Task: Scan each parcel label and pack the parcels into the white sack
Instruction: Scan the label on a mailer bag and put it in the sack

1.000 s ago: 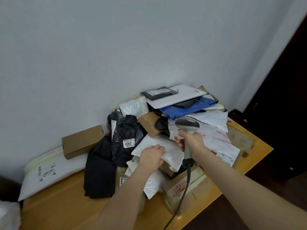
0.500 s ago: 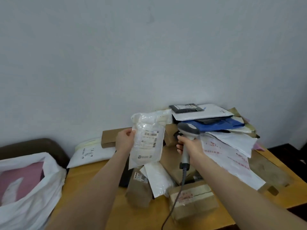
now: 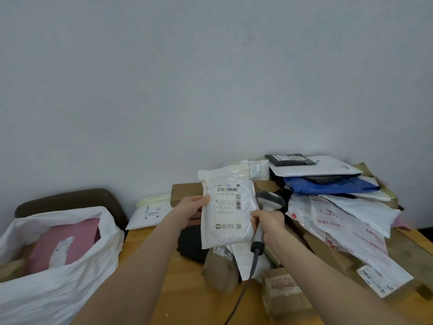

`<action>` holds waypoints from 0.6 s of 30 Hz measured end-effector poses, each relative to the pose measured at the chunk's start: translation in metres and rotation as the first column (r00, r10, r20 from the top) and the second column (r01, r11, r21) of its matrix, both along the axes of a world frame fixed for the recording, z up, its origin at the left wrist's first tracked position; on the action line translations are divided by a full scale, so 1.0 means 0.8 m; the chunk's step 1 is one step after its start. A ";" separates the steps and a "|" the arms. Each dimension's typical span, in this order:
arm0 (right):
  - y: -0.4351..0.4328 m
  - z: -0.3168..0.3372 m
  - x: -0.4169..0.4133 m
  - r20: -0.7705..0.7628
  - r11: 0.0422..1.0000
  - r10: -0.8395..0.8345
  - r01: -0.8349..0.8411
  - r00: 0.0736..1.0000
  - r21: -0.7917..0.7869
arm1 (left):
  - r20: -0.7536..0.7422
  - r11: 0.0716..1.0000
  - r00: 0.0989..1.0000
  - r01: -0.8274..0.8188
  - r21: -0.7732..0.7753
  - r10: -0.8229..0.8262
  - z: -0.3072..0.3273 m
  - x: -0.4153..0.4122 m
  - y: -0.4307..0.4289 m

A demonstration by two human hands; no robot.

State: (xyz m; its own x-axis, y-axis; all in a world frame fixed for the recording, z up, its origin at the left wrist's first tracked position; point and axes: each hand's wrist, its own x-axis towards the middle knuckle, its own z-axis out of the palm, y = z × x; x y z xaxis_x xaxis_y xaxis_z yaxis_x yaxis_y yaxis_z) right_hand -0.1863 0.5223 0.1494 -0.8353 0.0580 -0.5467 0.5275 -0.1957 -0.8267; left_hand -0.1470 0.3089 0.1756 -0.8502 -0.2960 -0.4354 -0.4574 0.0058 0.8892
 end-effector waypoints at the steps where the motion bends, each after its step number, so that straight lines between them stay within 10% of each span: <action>1: -0.002 0.000 0.000 -0.009 1.000 -0.010 0.010 1.000 0.016 | 0.013 0.999 1.000 0.025 -0.020 -0.025 -0.004 0.001 -0.004; 18: -0.027 0.026 0.083 -0.137 0.975 0.213 -0.201 0.967 0.096 | -0.125 0.971 0.978 -0.184 -0.149 0.166 -0.060 -0.023 -0.014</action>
